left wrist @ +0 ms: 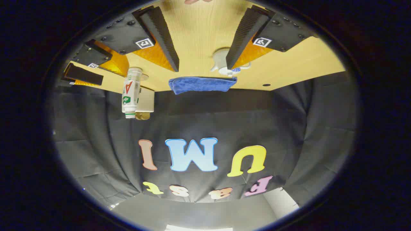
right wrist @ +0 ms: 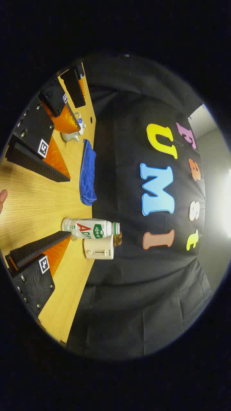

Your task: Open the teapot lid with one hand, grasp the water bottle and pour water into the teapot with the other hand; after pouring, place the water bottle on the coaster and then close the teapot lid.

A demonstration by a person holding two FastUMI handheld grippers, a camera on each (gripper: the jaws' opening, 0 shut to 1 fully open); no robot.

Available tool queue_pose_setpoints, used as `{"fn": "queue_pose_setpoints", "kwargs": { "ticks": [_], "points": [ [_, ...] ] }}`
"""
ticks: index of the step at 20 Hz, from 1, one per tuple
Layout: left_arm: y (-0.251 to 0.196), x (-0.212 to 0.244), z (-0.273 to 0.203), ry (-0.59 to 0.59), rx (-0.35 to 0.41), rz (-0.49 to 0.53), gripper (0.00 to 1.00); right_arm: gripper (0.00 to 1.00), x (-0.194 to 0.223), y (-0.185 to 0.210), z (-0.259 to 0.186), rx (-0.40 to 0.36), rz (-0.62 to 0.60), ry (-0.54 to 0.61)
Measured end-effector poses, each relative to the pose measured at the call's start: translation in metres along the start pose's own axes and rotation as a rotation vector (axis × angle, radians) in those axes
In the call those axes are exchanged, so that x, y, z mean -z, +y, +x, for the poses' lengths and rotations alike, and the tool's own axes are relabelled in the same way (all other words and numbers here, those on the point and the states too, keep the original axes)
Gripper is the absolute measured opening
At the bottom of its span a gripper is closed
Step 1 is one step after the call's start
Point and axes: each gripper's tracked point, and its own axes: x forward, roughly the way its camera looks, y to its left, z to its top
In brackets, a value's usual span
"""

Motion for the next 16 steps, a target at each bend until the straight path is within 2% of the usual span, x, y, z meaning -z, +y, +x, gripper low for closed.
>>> {"fn": "queue_pose_setpoints", "kwargs": {
  "ticks": [6, 9, 16],
  "points": [
    [0.0, -0.0005, 0.0003, 0.0, 0.003, -0.001, 1.0, 0.95, 0.0003, 0.0017, 0.0004, -0.015, 0.001, 0.0],
    [-0.0003, 0.0, 0.0014, -0.001, 0.005, -0.001, 1.0, 0.94, -0.0003, 0.0092, -0.0003, -0.057, 0.002, -0.002],
    [-0.0008, -0.0007, 0.0001, 0.0, 0.006, 0.0, 0.99, 0.95, 0.0003, 0.009, 0.0013, -0.064, -0.006, -0.001]
  ]
}}
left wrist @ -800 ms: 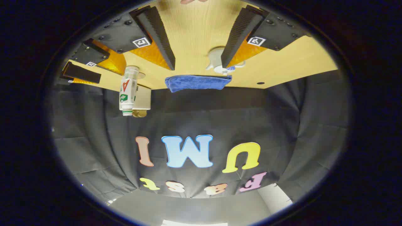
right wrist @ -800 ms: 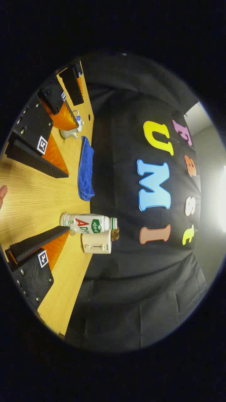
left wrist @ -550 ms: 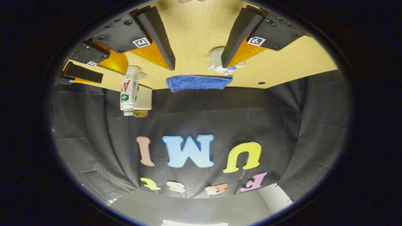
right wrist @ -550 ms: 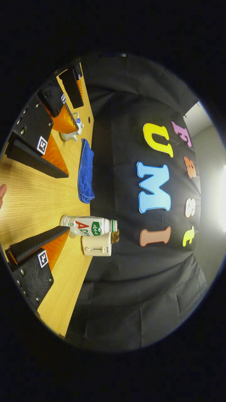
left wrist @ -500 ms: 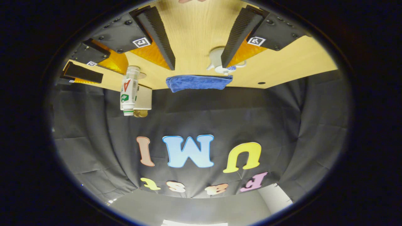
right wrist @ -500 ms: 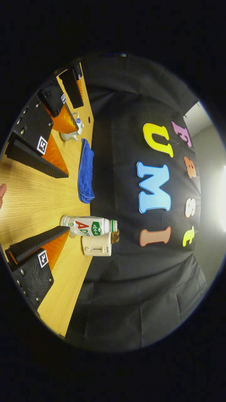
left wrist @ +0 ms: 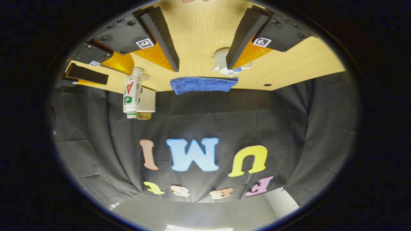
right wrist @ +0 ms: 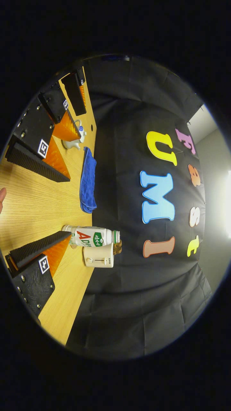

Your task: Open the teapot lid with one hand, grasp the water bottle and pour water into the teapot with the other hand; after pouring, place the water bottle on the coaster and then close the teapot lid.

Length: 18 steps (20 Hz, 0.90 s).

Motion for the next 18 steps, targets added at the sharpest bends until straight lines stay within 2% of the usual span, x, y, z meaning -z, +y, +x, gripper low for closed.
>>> {"fn": "queue_pose_setpoints", "kwargs": {
  "ticks": [11, 16, 18],
  "points": [
    [0.003, 0.002, 0.0, 0.005, -0.013, 0.0, 0.99, 0.95, 0.0, -0.005, 0.001, 0.027, -0.002, 0.005],
    [0.003, 0.001, 0.005, 0.002, 0.023, 0.0, 1.0, 0.94, -0.001, 0.004, 0.004, -0.034, -0.008, -0.002],
    [0.015, 0.002, 0.014, 0.005, 0.013, -0.008, 1.0, 0.95, -0.001, 0.002, 0.008, -0.038, 0.014, 0.001]
  ]
}}
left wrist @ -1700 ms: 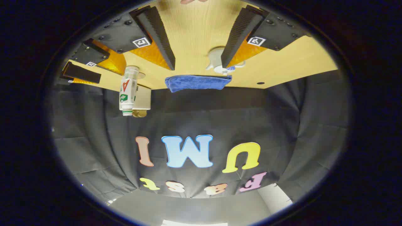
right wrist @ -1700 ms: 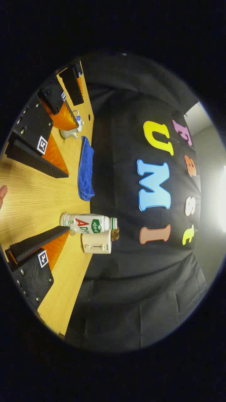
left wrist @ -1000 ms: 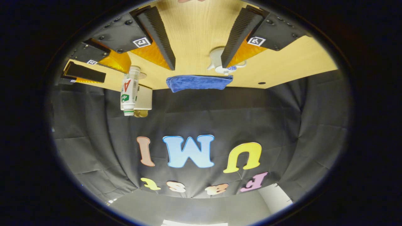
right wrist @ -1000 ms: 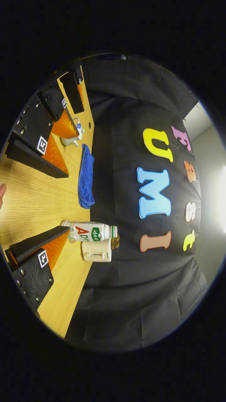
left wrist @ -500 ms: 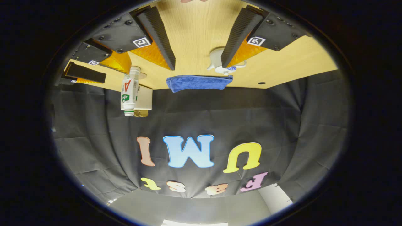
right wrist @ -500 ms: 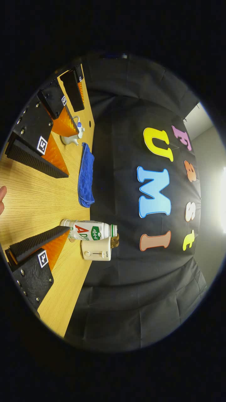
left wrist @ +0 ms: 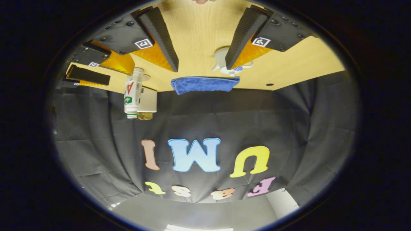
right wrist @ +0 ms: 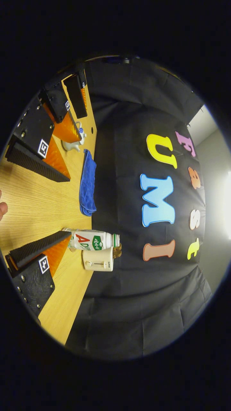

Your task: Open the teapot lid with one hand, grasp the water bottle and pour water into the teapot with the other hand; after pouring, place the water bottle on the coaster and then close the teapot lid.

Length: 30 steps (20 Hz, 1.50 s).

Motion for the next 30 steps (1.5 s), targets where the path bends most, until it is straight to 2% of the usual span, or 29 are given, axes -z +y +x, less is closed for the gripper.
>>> {"fn": "queue_pose_setpoints", "kwargs": {
  "ticks": [4, 9, 14, 17, 22, 23, 25, 27, 28, 30],
  "points": [
    [0.037, -0.001, 0.032, 0.027, -0.034, -0.045, 1.0, 0.94, 0.004, -0.004, 0.009, -0.034, 0.077, 0.05],
    [0.076, -0.003, 0.084, 0.04, -0.079, -0.043, 0.99, 0.96, 0.003, -0.012, 0.016, -0.035, 0.079, 0.069],
    [0.078, 0.023, 0.115, 0.113, -0.067, -0.03, 0.99, 0.96, -0.001, -0.018, 0.018, -0.036, 0.074, 0.066],
    [0.081, 0.022, 0.122, 0.116, -0.079, -0.046, 0.99, 0.96, -0.002, -0.019, 0.018, -0.037, 0.074, 0.066],
    [0.072, 0.029, 0.132, 0.158, -0.038, -0.017, 0.99, 0.96, -0.013, -0.019, 0.014, -0.042, 0.077, 0.042],
    [0.074, 0.031, 0.133, 0.172, -0.044, -0.015, 0.83, 0.96, -0.018, -0.018, 0.012, -0.045, 0.081, 0.03],
    [0.078, 0.028, 0.132, 0.169, -0.059, -0.016, 0.75, 0.96, -0.027, -0.019, 0.009, -0.046, 0.085, 0.006],
    [0.081, 0.029, 0.131, 0.179, -0.064, -0.007, 0.47, 0.96, -0.032, -0.02, 0.007, -0.048, 0.086, -0.01],
    [0.081, 0.029, 0.13, 0.179, -0.064, 0.005, 0.56, 0.96, -0.033, -0.02, 0.006, -0.047, 0.09, -0.018],
    [0.078, 0.03, 0.132, 0.175, -0.054, 0.007, 0.39, 0.95, -0.033, -0.019, 0.007, -0.056, 0.086, -0.018]
  ]
}}
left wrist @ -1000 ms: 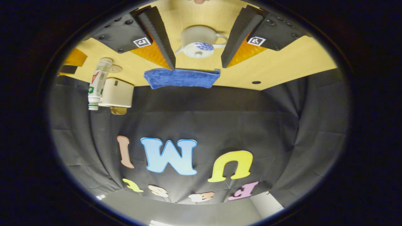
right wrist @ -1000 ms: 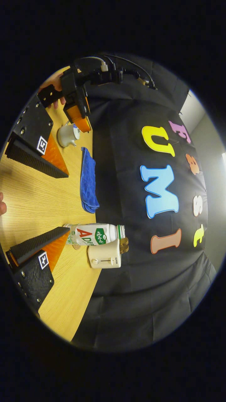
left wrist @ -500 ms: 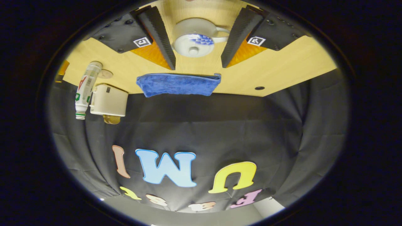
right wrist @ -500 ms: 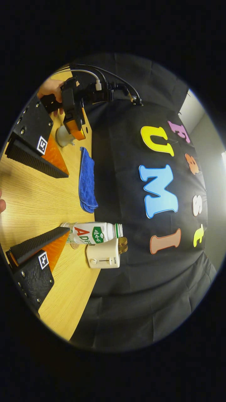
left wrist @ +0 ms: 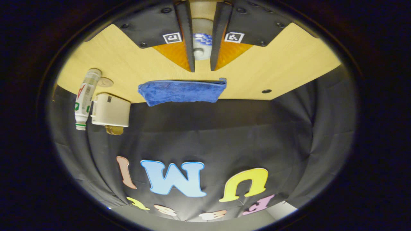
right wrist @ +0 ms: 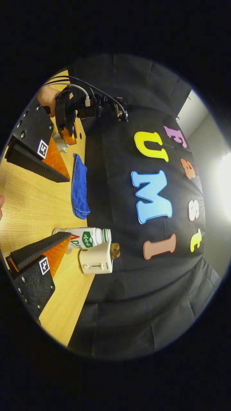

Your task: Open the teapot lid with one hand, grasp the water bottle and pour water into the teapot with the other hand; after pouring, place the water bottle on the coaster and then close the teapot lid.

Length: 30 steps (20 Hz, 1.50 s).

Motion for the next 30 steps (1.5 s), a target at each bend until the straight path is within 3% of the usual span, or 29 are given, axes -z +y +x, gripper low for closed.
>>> {"fn": "queue_pose_setpoints", "kwargs": {
  "ticks": [2, 4, 7, 9, 10, 12, 15, 17, 19, 20, 22, 25, 30],
  "points": [
    [-0.003, -0.005, 0.001, -0.025, 0.027, -0.008, 0.39, 0.95, 0.003, -0.002, 0.003, 0.006, -0.013, 0.01],
    [-0.003, -0.007, 0.002, -0.029, 0.032, 0.005, 0.19, 0.95, 0.006, -0.004, 0.005, 0.009, -0.027, 0.022],
    [-0.003, -0.01, 0.006, -0.041, 0.047, 0.002, 0.18, 0.96, 0.006, -0.01, 0.011, 0.018, -0.042, 0.029],
    [0.0, -0.023, -0.001, -0.069, 0.057, -0.023, 0.1, 0.96, 0.002, -0.022, 0.018, 0.039, -0.069, 0.029],
    [0.001, -0.032, -0.007, -0.093, 0.058, -0.034, 0.19, 0.96, 0.0, -0.029, 0.023, 0.052, -0.08, 0.028],
    [-0.002, -0.047, -0.021, -0.128, 0.077, -0.061, 0.14, 0.96, -0.001, -0.044, 0.033, 0.074, -0.097, 0.038],
    [-0.015, -0.059, -0.045, -0.151, 0.139, -0.105, 0.14, 0.96, -0.004, -0.065, 0.054, 0.11, -0.107, 0.045],
    [-0.023, -0.066, -0.062, -0.171, 0.164, -0.078, 0.18, 0.96, -0.003, -0.074, 0.071, 0.132, -0.132, 0.049],
    [-0.025, -0.066, -0.081, -0.168, 0.176, -0.039, 0.1, 0.96, 0.002, -0.076, 0.087, 0.128, -0.138, 0.064],
    [-0.028, -0.065, -0.094, -0.171, 0.194, -0.036, 0.18, 0.96, 0.006, -0.079, 0.093, 0.133, -0.143, 0.073],
    [-0.032, -0.061, -0.119, -0.178, 0.221, -0.018, 0.14, 0.96, 0.01, -0.082, 0.106, 0.138, -0.144, 0.091],
    [-0.034, -0.058, -0.143, -0.191, 0.229, 0.03, 0.18, 0.96, 0.016, -0.09, 0.127, 0.15, -0.149, 0.11],
    [-0.054, -0.039, -0.174, -0.151, 0.294, -0.02, 0.19, 0.96, 0.031, -0.104, 0.152, 0.161, -0.133, 0.165]
  ]
}}
